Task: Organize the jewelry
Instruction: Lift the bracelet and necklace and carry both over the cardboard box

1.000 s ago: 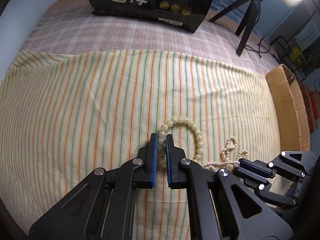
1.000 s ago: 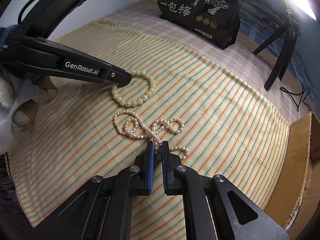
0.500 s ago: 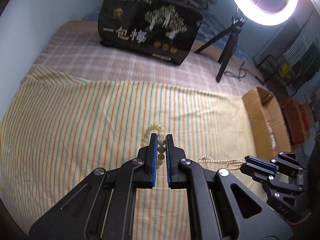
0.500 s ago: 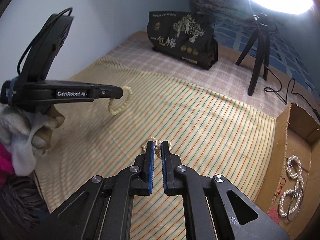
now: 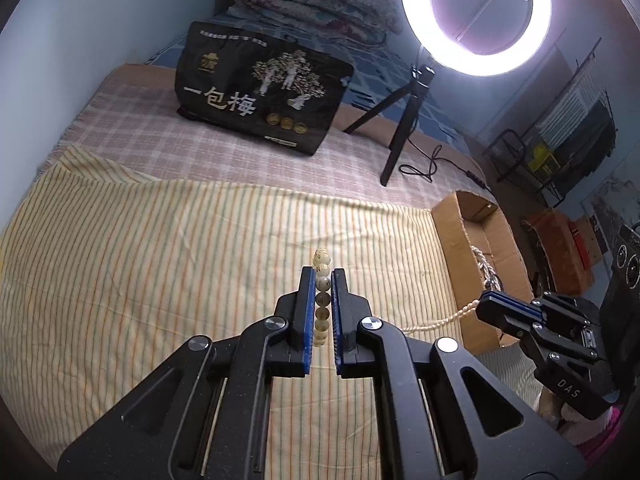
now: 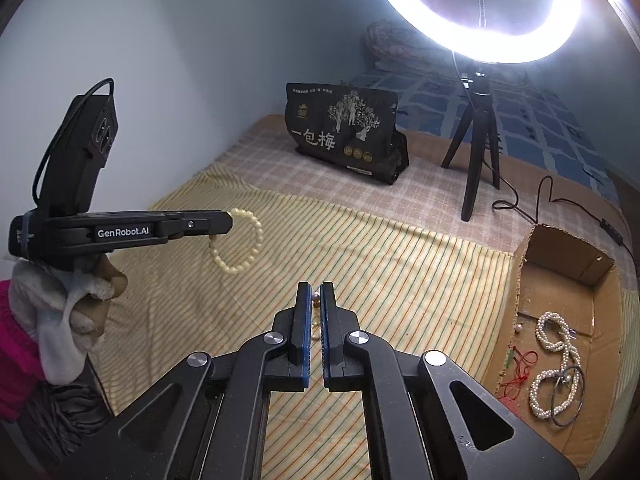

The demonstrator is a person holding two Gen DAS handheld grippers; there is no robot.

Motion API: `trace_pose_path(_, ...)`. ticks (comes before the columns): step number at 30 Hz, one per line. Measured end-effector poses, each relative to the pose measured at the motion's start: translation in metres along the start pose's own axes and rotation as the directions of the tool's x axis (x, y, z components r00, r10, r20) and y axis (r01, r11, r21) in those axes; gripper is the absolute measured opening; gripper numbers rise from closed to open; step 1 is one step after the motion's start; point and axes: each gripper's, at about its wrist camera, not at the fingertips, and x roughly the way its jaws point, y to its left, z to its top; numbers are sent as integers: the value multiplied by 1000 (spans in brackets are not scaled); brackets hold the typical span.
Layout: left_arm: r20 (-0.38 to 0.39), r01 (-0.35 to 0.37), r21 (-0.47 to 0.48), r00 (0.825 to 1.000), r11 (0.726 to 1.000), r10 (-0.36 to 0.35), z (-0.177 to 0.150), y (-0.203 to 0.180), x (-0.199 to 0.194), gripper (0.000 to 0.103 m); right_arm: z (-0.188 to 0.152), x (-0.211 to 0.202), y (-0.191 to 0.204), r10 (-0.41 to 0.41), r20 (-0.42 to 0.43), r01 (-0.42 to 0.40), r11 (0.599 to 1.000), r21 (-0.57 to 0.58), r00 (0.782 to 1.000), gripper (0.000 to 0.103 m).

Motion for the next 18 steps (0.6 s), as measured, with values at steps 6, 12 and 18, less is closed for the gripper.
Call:
trace_pose_path(6,1,9,19,1000,1000,-9,-2,-13,2,5,-7,-4,-7,-14,-5,14,1000,6,1000,3)
trace_pose_path(12,5,15,43,1000,999,-15,-1,-25,3,5,-1,-26,-14,-15,56,14,1000,27,998,3)
trace_pose_path(18,24,24,79,999,997,-26,-2,-38,-3,5,7,-46,-14,-10,103,7,1000,26,995,3)
